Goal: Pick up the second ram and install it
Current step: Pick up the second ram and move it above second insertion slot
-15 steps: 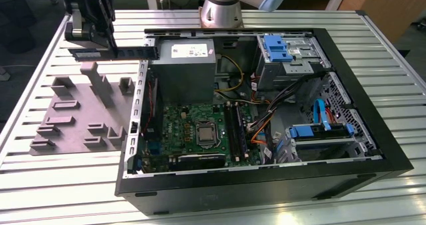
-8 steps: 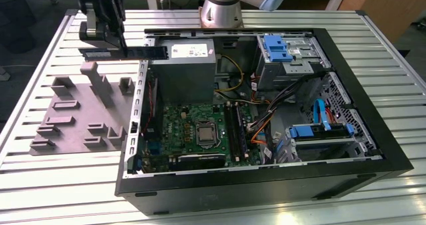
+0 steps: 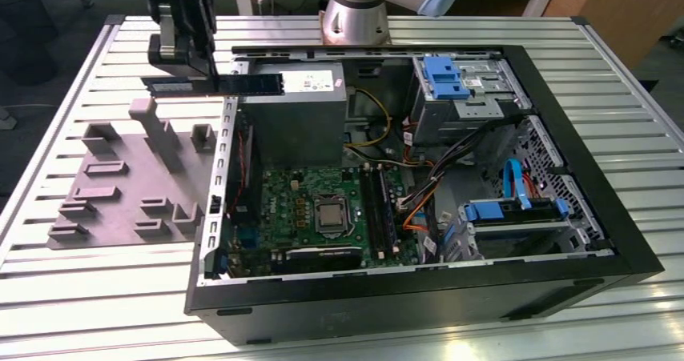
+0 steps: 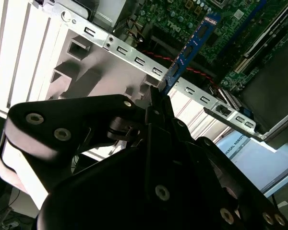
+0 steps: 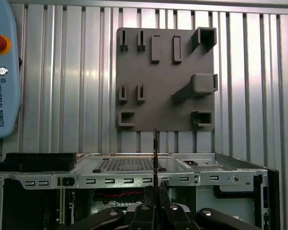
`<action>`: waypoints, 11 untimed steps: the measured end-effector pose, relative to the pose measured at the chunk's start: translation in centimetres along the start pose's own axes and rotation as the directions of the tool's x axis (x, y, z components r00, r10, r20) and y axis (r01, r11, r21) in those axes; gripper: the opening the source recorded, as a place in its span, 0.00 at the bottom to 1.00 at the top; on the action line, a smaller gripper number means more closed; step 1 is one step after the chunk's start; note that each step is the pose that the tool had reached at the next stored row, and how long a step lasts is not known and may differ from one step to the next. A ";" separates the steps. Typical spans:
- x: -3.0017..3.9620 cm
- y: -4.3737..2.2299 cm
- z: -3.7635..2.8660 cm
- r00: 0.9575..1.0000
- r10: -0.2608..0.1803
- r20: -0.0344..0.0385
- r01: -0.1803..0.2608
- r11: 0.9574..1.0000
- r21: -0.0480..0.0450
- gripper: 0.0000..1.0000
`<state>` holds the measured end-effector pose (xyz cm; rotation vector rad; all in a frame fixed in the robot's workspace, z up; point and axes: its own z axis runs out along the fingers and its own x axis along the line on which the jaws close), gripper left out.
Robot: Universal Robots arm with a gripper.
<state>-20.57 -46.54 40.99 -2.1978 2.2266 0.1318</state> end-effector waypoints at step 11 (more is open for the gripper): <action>-0.03 -2.51 -0.08 1.000 0.000 0.000 0.000 1.000 0.000 0.14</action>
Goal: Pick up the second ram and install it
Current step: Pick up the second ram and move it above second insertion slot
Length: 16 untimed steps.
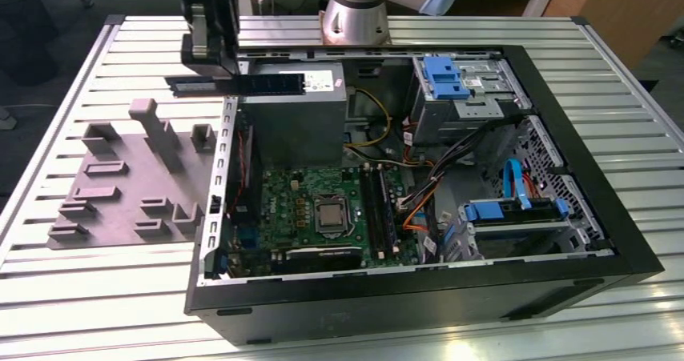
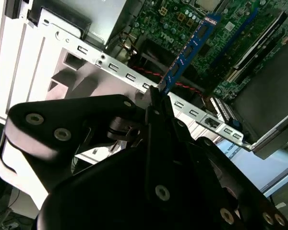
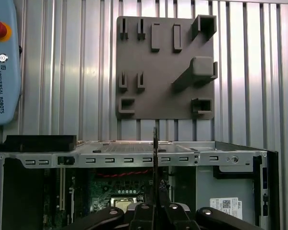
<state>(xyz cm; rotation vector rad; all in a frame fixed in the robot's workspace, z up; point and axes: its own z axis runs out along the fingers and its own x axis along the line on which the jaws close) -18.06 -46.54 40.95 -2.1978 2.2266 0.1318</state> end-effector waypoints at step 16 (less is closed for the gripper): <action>-0.05 -4.28 -0.10 1.000 0.000 0.000 0.000 1.000 0.000 0.14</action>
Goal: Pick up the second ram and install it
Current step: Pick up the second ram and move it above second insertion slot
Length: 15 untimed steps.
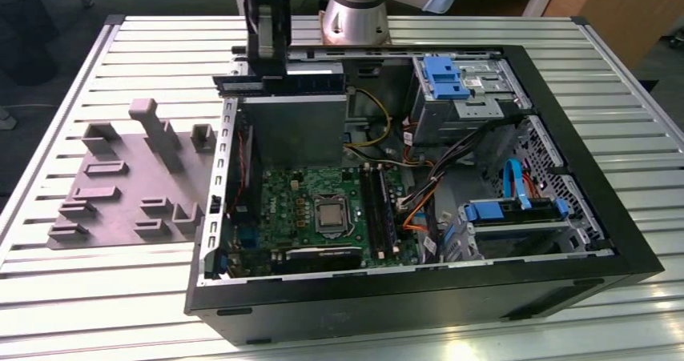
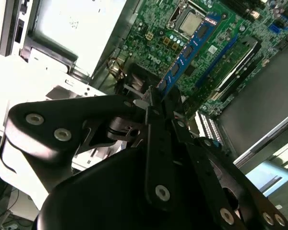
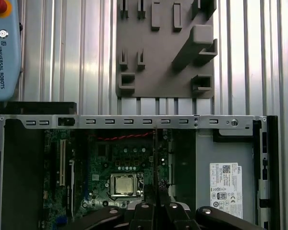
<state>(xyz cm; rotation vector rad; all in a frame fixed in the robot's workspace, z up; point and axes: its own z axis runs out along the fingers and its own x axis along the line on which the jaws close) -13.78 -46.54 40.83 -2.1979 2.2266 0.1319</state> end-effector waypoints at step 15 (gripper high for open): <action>-0.05 -4.91 -0.01 1.000 0.001 0.000 -0.001 1.000 -0.012 0.14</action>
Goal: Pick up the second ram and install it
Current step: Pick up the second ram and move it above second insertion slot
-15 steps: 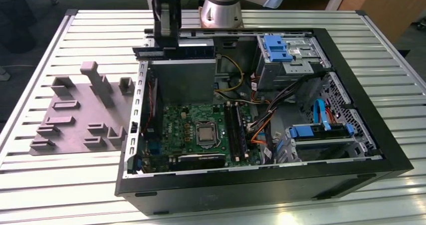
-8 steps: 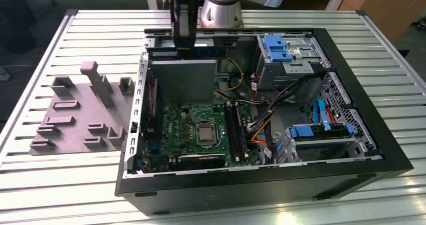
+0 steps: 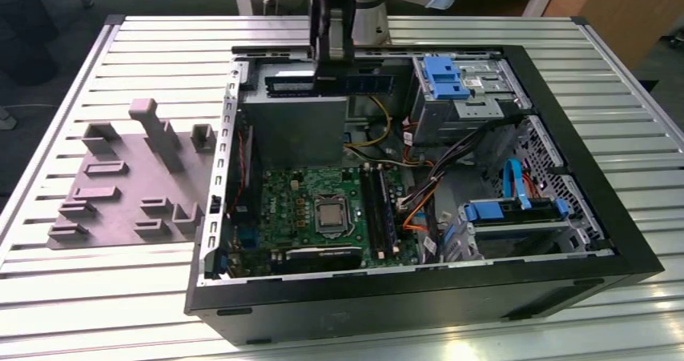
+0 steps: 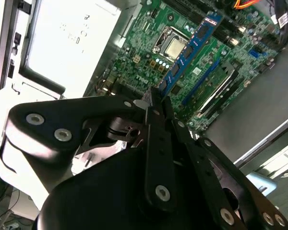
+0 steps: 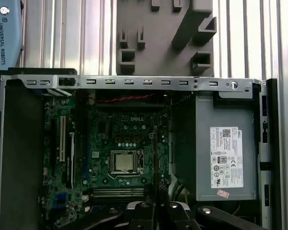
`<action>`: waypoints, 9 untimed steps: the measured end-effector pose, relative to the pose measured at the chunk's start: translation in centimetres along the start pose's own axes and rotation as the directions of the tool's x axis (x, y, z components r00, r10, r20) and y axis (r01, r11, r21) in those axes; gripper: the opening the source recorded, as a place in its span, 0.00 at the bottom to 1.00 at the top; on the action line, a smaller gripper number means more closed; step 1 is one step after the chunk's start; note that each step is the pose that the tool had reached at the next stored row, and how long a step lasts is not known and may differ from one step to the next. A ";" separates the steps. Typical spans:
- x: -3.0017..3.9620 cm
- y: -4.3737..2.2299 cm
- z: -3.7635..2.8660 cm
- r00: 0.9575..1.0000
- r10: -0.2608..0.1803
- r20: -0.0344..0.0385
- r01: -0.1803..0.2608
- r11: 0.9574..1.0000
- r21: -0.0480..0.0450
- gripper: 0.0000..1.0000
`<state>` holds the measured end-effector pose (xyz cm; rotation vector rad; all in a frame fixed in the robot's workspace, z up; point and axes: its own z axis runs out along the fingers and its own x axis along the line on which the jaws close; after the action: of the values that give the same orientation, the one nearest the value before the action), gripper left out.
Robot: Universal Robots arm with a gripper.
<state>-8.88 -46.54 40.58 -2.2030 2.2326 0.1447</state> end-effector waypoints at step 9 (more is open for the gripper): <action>-0.02 -2.61 0.18 1.000 0.000 0.000 0.000 1.000 0.004 0.14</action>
<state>-6.28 -46.54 40.23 -2.2013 2.2309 0.1401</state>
